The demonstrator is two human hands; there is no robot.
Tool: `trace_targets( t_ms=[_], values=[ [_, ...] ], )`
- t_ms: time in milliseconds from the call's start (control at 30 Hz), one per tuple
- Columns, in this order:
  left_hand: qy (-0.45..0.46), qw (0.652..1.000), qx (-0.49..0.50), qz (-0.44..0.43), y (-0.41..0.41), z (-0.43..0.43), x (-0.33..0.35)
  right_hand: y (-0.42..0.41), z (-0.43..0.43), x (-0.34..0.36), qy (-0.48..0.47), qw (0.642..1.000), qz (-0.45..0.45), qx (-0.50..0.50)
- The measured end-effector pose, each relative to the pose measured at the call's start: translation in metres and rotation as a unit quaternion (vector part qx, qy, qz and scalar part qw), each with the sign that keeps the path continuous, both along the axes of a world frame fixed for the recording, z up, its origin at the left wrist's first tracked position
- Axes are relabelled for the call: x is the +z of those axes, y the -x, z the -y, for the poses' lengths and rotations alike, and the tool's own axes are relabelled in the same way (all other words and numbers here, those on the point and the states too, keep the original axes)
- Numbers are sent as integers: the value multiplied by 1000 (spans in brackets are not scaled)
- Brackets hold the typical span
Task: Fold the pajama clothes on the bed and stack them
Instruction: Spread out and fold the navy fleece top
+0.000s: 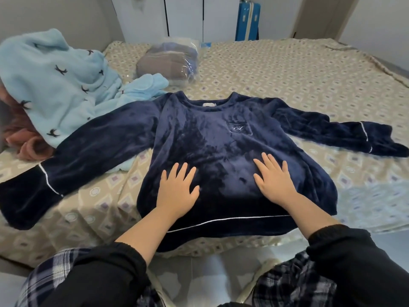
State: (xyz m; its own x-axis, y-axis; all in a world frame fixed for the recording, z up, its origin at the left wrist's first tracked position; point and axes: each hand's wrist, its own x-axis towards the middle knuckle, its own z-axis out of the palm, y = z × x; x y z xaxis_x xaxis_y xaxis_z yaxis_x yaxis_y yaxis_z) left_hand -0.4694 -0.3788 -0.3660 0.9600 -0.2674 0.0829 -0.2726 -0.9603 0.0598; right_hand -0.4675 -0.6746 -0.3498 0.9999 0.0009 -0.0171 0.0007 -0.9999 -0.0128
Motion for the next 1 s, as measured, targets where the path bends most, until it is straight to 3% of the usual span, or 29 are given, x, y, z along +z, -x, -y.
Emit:
trace_targets(
  t_ms=[133,233,333,433,500,567,600,633,667,700,767,867,1000],
  values=[
    [-18,1000,15,-2,-1,5,3,29,57,8,-28,974,66,-214],
    [-14,999,31,-13,-4,18,8,43,92,18,-81,931,9,-355],
    [26,999,19,-22,-8,30,16,39,96,44,-218,912,-19,-346],
    [170,985,25,-27,-14,32,26,28,59,77,-231,926,122,-274],
    [336,937,78,-51,-20,28,37,22,16,100,-320,932,123,-122],
    [502,844,144,-127,-28,26,50,24,-20,114,-400,916,-4,27],
    [562,788,167,-190,-31,25,57,22,-24,116,-409,911,-17,57],
    [599,738,178,-255,-32,26,62,17,-20,116,-409,911,21,41],
    [608,709,178,-309,-32,27,65,14,-11,114,-402,913,73,-9],
    [596,703,170,-349,-31,30,66,11,1,109,-384,914,105,-73],
    [553,721,154,-388,-28,39,65,11,20,95,-325,931,51,-159],
    [513,764,131,-368,-23,55,61,18,24,70,-276,940,-98,-176],
    [475,823,86,-299,-17,71,56,21,13,52,-300,940,-79,-143]
  ],
)
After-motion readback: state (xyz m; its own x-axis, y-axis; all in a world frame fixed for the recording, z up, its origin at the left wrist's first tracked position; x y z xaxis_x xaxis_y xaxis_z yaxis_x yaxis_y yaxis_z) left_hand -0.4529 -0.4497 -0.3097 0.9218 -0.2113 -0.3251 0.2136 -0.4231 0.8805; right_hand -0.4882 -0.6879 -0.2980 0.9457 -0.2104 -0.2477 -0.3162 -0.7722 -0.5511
